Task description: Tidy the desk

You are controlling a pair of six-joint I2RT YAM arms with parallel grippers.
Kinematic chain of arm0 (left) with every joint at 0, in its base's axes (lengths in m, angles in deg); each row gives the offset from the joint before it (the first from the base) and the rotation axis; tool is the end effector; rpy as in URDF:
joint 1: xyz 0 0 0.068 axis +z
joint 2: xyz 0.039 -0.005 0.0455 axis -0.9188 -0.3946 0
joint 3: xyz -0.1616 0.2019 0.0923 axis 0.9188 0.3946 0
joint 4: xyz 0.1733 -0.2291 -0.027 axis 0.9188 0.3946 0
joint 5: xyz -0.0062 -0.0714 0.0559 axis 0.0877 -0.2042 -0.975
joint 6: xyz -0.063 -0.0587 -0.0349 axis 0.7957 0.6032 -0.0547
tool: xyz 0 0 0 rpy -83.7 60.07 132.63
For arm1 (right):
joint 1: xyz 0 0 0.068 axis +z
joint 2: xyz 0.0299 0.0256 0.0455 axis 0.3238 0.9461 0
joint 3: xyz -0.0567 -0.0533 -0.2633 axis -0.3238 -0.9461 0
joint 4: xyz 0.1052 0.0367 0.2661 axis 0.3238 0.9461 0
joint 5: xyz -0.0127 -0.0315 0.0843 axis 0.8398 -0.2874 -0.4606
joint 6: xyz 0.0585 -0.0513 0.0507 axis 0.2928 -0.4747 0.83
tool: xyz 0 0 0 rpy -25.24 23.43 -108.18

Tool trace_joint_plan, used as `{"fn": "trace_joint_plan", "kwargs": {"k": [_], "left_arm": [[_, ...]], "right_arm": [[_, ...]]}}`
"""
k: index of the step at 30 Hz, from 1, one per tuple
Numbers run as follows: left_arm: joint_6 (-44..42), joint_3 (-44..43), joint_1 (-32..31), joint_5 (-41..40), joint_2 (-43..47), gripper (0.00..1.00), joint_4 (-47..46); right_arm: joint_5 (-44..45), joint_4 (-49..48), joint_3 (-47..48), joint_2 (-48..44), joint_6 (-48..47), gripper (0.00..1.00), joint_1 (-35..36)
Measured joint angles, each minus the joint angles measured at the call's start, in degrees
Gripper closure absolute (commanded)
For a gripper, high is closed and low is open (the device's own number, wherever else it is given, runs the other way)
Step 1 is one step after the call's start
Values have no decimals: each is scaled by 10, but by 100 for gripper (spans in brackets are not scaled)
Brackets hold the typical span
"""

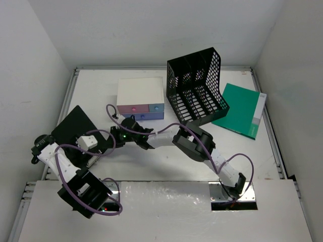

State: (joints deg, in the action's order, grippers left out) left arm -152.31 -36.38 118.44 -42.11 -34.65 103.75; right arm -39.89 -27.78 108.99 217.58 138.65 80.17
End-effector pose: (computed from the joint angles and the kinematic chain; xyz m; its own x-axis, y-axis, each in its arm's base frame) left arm 0.1287 0.0882 0.1690 -0.3962 0.7600 -0.5152 0.8049 0.5575 0.2034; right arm 0.2542 0.5208 0.0841 -0.9210 0.0183 -0.3892 -0.3621 0.3281 0.8725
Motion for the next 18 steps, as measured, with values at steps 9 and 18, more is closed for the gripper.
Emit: {"fn": "trace_joint_plan", "kwargs": {"k": [9, 18], "left_arm": [[39, -231, 2, 46, -53, 0, -1], [111, -329, -142, 147, -48, 0, 10]], "right_arm": [[-4, 78, -117, -184, -246, 100, 0], [32, 228, -132, -336, -469, 100, 0]]}}
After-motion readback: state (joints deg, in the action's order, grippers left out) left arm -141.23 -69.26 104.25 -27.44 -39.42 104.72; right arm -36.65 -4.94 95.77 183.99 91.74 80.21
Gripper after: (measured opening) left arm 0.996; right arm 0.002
